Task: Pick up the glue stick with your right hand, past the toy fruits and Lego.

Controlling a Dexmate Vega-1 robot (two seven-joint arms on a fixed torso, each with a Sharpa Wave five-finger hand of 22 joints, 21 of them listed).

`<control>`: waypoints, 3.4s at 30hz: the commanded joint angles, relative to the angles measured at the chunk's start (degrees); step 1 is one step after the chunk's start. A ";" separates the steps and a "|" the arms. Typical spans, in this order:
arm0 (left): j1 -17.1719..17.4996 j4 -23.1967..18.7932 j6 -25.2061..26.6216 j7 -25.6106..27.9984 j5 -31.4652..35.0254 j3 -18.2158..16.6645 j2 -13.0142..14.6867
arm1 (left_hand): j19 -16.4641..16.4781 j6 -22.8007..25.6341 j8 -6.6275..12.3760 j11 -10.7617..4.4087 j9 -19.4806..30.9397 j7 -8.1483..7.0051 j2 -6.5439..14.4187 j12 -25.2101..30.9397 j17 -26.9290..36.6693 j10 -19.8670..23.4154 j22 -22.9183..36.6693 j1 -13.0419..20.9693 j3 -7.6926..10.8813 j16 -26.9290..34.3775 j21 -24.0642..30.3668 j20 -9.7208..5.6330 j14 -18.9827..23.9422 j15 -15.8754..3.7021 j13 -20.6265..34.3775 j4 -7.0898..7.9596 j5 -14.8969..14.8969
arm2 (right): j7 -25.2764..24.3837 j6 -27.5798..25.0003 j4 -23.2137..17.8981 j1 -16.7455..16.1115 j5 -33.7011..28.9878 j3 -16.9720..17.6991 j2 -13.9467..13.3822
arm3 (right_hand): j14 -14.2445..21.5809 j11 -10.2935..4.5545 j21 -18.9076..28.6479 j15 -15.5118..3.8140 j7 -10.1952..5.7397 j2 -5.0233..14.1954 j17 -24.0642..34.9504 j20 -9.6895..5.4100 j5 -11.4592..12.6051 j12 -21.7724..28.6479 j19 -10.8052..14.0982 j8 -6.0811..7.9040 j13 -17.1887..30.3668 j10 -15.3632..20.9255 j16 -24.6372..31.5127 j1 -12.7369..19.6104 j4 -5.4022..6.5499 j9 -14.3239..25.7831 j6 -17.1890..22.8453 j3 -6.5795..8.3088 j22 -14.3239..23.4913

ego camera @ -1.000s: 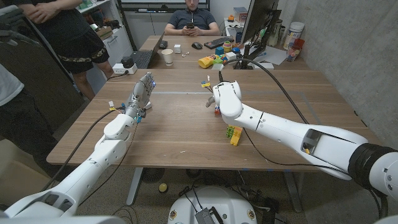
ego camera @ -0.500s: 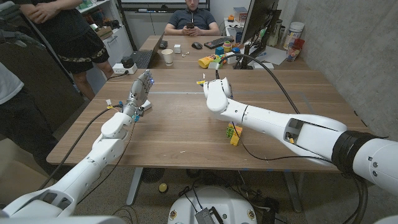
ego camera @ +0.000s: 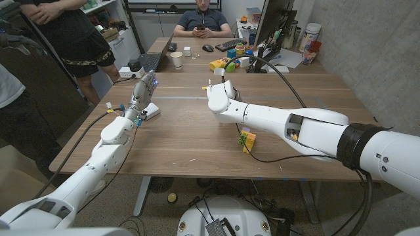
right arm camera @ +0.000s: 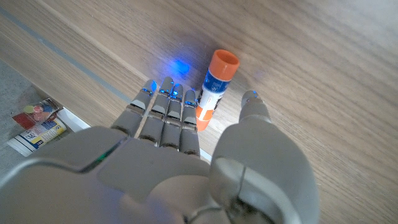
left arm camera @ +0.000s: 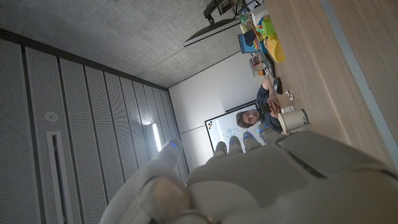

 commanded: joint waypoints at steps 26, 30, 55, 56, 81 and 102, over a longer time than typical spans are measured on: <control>-1.45 1.75 -2.40 -3.13 -0.64 -0.01 -0.47 | 0.31 -1.31 0.33 0.31 0.09 0.06 0.87 0.43 0.16 -3.53 0.14 0.61 -0.11 0.18 0.21 -0.08 -6.22 0.20 0.17 -0.61 0.02 | -26.41 -12.77 -11.34 5.69 24.23 -9.62 -5.28 | 12.08 -6.12 8.92 -7.67 -3.39 8.12 32.89 -3.45 -4.88 23.58 7.95 8.00 19.58 15.22 28.89 23.02 -0.14 10.37 20.38 -3.02 4.80; -1.44 1.67 -2.57 -3.24 -0.63 0.00 -0.49 | 0.33 -1.31 0.33 0.28 0.09 0.06 0.86 0.43 0.17 -3.52 0.14 0.61 -0.12 0.18 0.21 -0.08 -6.21 0.19 0.17 -0.62 0.02 | -28.64 -14.31 -14.69 7.00 26.39 -10.20 -6.93 | 12.03 -6.22 9.05 -7.73 -3.46 8.08 32.98 -3.63 -4.99 24.00 7.81 8.08 20.26 14.68 28.38 23.23 0.03 10.78 20.24 -3.07 4.84; -0.58 0.00 -3.52 -2.62 -0.14 -0.02 -0.45 | 0.48 -1.25 0.34 0.33 0.09 0.10 0.74 0.42 0.21 -3.47 0.14 0.56 -0.25 0.17 0.23 -0.06 -6.12 0.23 0.16 -0.68 0.00 | -48.81 -18.64 -26.90 9.68 36.64 -8.87 -14.42 | 12.10 -6.41 9.99 -8.47 -3.87 8.53 33.16 -4.12 -5.60 25.18 7.52 8.20 21.78 13.10 25.44 24.68 0.83 12.92 18.95 -2.75 4.93; -0.51 -0.10 -3.56 -2.52 -0.06 -0.02 -0.42 | 0.49 -1.25 0.34 0.32 0.09 0.10 0.73 0.42 0.21 -3.48 0.14 0.55 -0.26 0.17 0.23 -0.07 -6.10 0.23 0.16 -0.68 0.00 | -49.65 -18.64 -27.42 9.63 36.67 -8.67 -14.80 | 12.18 -6.40 10.03 -8.55 -3.89 8.56 33.00 -4.11 -5.62 25.15 7.52 8.22 21.69 13.09 25.25 24.73 0.86 12.99 18.95 -2.72 4.93; 0.56 -2.11 -3.87 -1.51 0.45 -0.09 -0.13 | 0.54 -1.09 0.37 0.20 0.08 0.12 0.45 0.46 0.26 -3.32 0.15 0.29 -0.54 0.21 0.22 -0.03 -5.95 0.19 0.16 -0.59 -0.01 | -60.39 -16.23 -37.21 8.92 34.73 -6.61 -23.02 | 12.55 -7.25 10.77 -9.79 -5.40 8.87 32.31 -5.44 -6.17 25.00 7.41 7.85 21.14 12.28 22.21 26.70 0.90 13.51 18.41 -1.75 4.73; 1.83 -3.90 -4.40 -0.49 0.91 -0.39 0.25 | 0.66 -0.89 0.40 0.24 0.08 0.07 0.34 0.50 0.30 -3.12 0.15 0.00 -0.77 0.22 0.23 -0.07 -5.84 0.17 0.15 -0.43 0.03 | -65.76 -14.90 -41.95 5.05 24.93 -2.69 -26.35 | 13.11 -7.91 11.36 -10.35 -6.22 9.00 31.80 -6.17 -6.99 24.70 7.14 7.81 20.12 12.40 19.64 27.96 1.26 13.38 18.99 -0.80 4.38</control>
